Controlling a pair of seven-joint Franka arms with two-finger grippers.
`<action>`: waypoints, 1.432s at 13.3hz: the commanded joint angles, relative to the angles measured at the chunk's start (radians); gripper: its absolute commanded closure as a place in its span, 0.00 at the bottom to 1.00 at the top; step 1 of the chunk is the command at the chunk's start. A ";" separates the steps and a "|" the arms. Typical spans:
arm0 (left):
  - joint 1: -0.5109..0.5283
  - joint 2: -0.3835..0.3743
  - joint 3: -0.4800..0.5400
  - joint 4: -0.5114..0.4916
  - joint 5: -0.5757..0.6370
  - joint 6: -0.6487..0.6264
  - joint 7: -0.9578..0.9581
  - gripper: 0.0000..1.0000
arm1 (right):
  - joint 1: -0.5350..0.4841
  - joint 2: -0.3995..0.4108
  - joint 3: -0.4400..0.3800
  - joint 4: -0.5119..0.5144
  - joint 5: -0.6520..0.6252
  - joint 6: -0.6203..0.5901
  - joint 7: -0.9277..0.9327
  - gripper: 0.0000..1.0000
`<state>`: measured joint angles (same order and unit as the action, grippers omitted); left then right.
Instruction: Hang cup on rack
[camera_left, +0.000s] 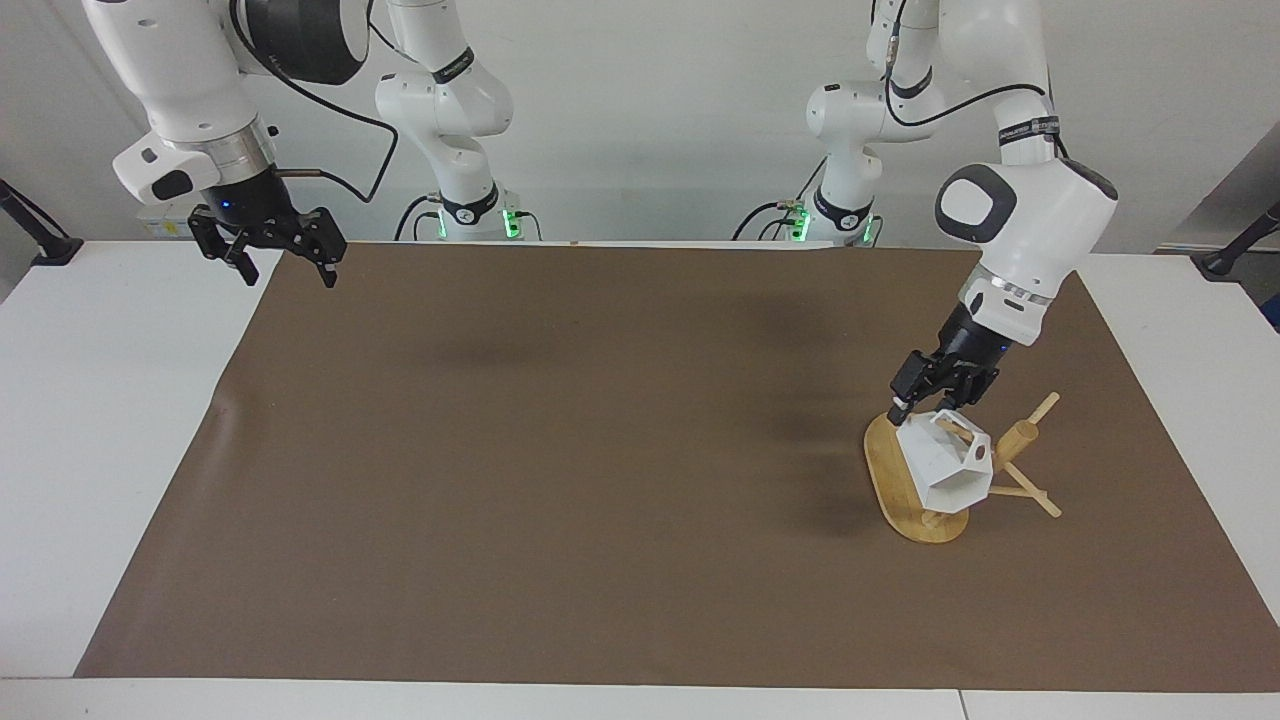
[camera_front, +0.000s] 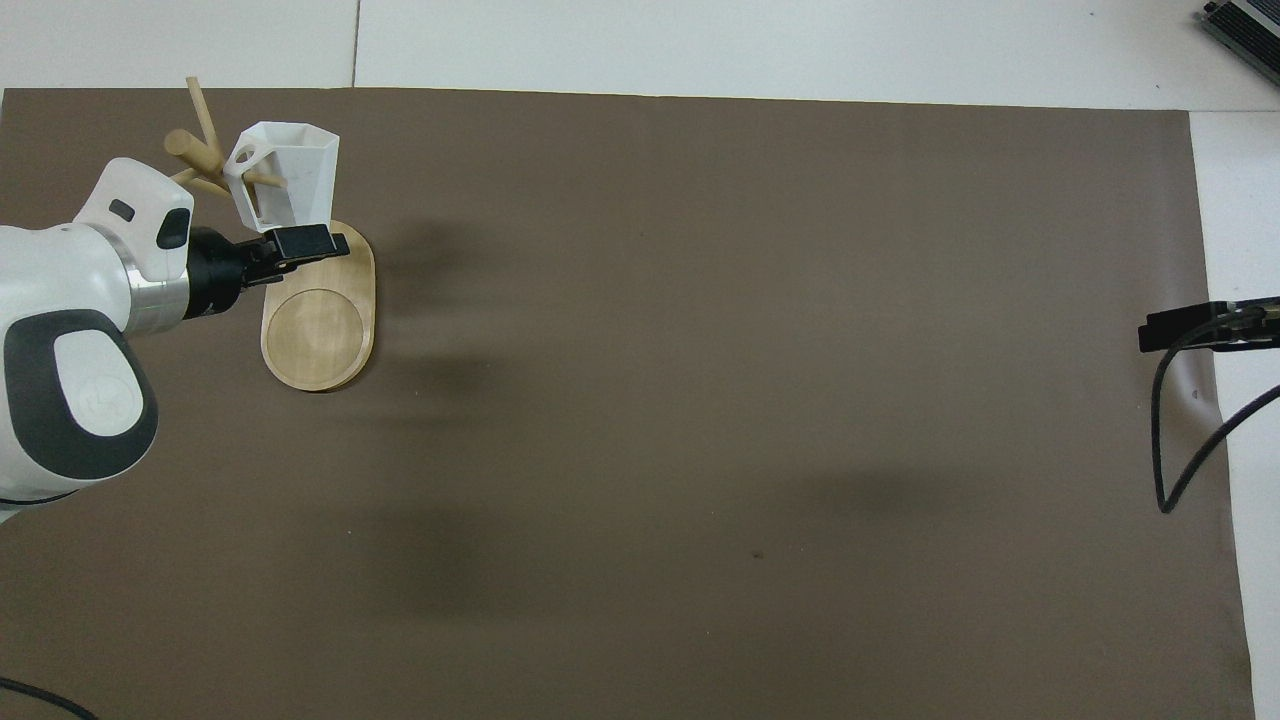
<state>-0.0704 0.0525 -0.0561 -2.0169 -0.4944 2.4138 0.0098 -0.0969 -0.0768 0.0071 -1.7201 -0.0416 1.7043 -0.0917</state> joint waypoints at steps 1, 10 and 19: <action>0.015 0.003 0.002 0.133 0.142 -0.187 -0.007 0.00 | -0.006 -0.017 0.002 -0.006 0.023 -0.028 0.010 0.00; 0.004 -0.154 -0.024 0.260 0.467 -0.724 0.005 0.00 | -0.009 -0.017 -0.025 0.005 0.023 -0.074 0.012 0.00; 0.006 -0.143 -0.033 0.391 0.514 -0.880 0.105 0.00 | -0.007 -0.020 -0.016 0.002 0.023 -0.072 0.009 0.00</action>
<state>-0.0636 -0.1101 -0.0886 -1.6693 0.0022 1.5684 0.0943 -0.0975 -0.0834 -0.0135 -1.7172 -0.0413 1.6495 -0.0907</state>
